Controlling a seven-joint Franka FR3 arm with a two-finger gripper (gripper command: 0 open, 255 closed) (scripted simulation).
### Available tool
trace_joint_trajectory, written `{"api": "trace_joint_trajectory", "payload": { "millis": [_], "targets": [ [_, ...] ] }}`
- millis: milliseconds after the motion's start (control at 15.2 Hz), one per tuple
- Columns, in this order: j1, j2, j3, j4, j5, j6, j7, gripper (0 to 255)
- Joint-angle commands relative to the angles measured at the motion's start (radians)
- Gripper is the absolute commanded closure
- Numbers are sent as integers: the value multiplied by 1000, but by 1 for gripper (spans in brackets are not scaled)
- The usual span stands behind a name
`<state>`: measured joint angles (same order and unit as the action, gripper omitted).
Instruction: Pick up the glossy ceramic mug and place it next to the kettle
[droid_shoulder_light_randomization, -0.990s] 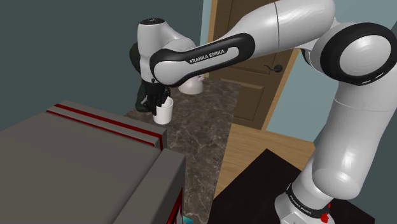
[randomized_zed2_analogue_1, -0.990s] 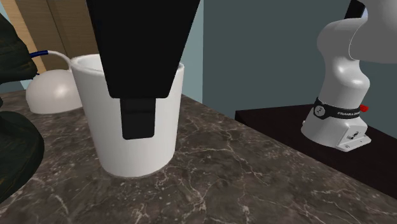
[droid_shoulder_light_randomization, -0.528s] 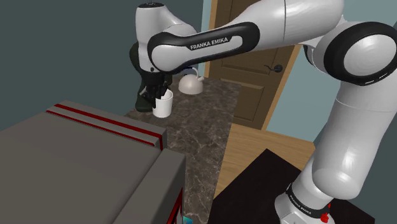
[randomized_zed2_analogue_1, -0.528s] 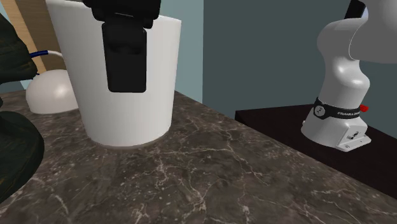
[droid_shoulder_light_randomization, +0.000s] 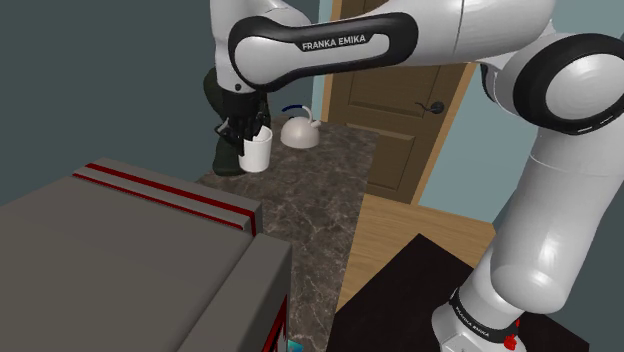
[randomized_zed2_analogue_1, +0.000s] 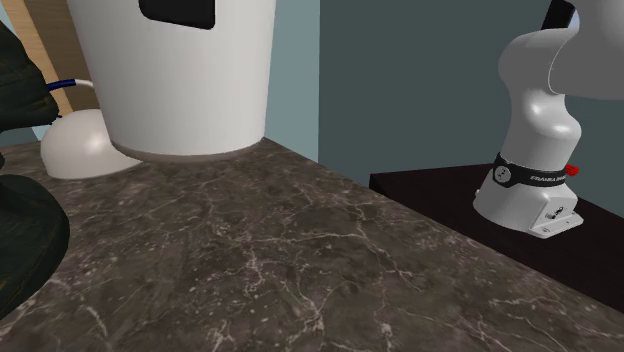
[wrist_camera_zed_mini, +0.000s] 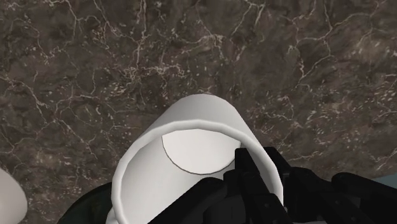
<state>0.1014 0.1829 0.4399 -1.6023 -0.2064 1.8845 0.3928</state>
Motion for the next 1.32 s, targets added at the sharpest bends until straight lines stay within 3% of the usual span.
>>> {"api": "trace_joint_trajectory", "payload": {
  "millis": [0,594,1254],
  "targets": [
    [3,6,1,38,-1,-32,-3,255],
    [15,24,5,177,-6,-154,-13,255],
    [-138,-21,-81,121,57,-109,-248,255]
  ]
}}
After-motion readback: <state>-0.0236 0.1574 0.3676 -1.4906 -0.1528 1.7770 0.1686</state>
